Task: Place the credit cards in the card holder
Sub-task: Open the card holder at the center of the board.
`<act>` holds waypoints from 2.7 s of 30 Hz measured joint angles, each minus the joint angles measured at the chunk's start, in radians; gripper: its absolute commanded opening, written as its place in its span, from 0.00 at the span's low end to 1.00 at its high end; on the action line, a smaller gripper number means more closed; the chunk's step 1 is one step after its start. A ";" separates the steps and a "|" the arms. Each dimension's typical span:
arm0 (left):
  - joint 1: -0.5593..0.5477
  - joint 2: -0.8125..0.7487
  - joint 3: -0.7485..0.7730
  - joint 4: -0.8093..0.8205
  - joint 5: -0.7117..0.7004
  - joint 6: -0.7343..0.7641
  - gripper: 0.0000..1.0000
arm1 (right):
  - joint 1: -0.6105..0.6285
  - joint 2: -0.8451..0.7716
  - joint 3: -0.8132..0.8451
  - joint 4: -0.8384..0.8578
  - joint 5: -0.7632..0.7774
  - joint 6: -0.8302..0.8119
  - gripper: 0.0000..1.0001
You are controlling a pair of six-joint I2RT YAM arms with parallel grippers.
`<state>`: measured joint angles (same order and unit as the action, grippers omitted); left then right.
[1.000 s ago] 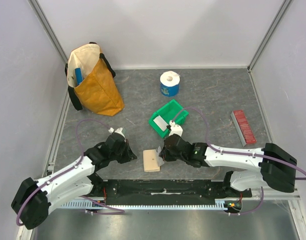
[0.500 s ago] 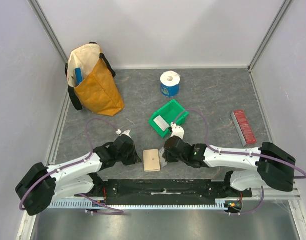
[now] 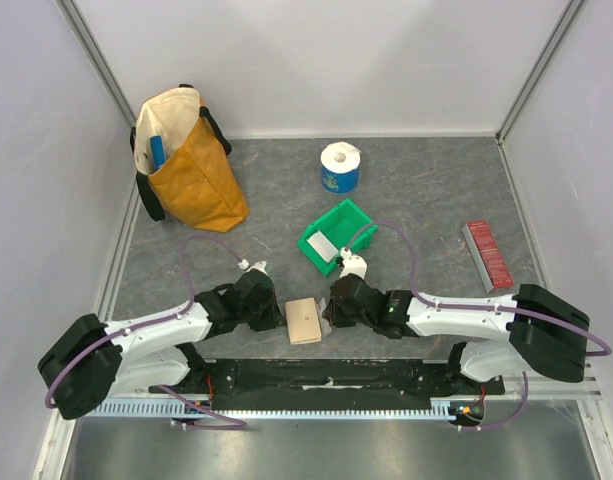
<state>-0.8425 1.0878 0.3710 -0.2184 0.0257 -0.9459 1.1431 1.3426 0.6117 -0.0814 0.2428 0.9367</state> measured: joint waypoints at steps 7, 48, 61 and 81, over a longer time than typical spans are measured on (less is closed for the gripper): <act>-0.002 0.040 0.022 0.002 0.000 0.000 0.02 | 0.000 -0.002 0.000 0.005 -0.009 -0.014 0.00; -0.008 -0.064 0.059 -0.011 -0.077 -0.011 0.45 | 0.005 0.181 0.087 0.127 -0.109 -0.007 0.00; -0.008 -0.161 0.132 -0.092 -0.071 -0.040 0.64 | 0.012 0.195 0.089 0.154 -0.106 -0.003 0.00; -0.064 0.030 0.235 -0.207 -0.050 -0.131 0.60 | 0.014 0.195 0.089 0.156 -0.103 -0.003 0.00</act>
<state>-0.9070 1.1175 0.6060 -0.4255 -0.0242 -1.0771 1.1568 1.5375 0.7002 0.0742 0.1398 0.9337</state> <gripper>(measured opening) 0.635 0.007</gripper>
